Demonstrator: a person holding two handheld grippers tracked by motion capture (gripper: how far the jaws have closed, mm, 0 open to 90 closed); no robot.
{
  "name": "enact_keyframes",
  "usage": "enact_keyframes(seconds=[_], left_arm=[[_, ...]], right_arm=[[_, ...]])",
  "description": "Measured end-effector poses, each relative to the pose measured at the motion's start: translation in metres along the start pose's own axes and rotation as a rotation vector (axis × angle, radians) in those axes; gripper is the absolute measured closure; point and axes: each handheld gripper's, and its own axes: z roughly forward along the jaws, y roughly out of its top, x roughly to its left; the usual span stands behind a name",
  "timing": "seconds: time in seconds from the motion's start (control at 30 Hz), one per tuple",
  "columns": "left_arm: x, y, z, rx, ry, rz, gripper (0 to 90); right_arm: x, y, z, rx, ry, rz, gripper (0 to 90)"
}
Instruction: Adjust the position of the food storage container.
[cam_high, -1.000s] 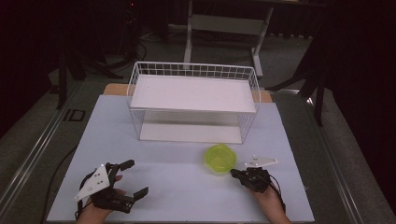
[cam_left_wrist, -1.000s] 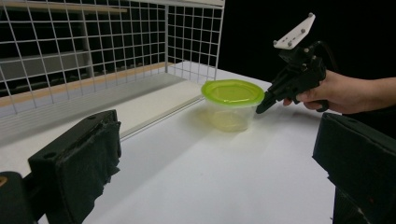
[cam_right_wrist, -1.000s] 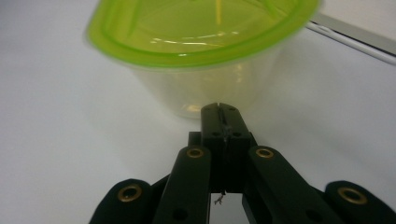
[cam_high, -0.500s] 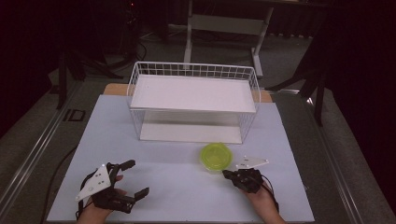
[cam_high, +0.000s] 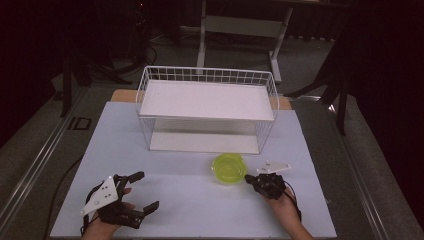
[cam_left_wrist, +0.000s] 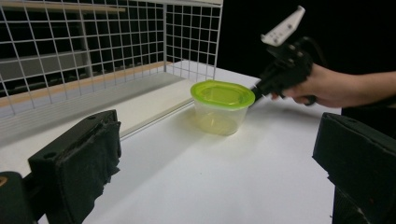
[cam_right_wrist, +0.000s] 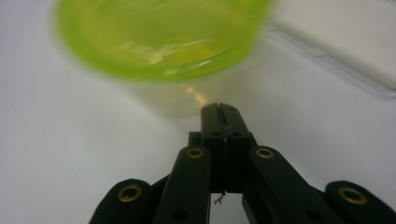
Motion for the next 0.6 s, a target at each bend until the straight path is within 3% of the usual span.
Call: enact_keyframes(seconds=[0.03,0.1,0.2,0.33,0.47,0.6], left_arm=[[0.0,0.0,0.0,0.0,0.0,0.0,1.8],[0.0,0.0,0.0,0.001,0.0,-0.004,1.7],[0.0,0.0,0.0,0.001,0.001,-0.004,1.8],[0.0,-0.001,-0.001,0.0,0.001,-0.004,1.8],[0.0,0.0,0.0,-0.002,-0.002,0.0,1.8],[0.0,0.0,0.001,0.001,-0.006,-0.002,1.7]], right_arm=[[0.0,0.0,0.0,0.0,0.0,0.0,90.0],[-0.013,0.01,0.008,-0.011,-0.016,0.033,90.0],[-0.013,0.015,0.018,-0.006,0.006,0.049,90.0],[-0.002,0.016,0.024,0.011,0.042,0.022,89.9],[0.007,0.016,0.028,0.009,0.097,0.055,90.0],[0.02,0.019,0.035,0.015,0.121,0.023,89.9]])
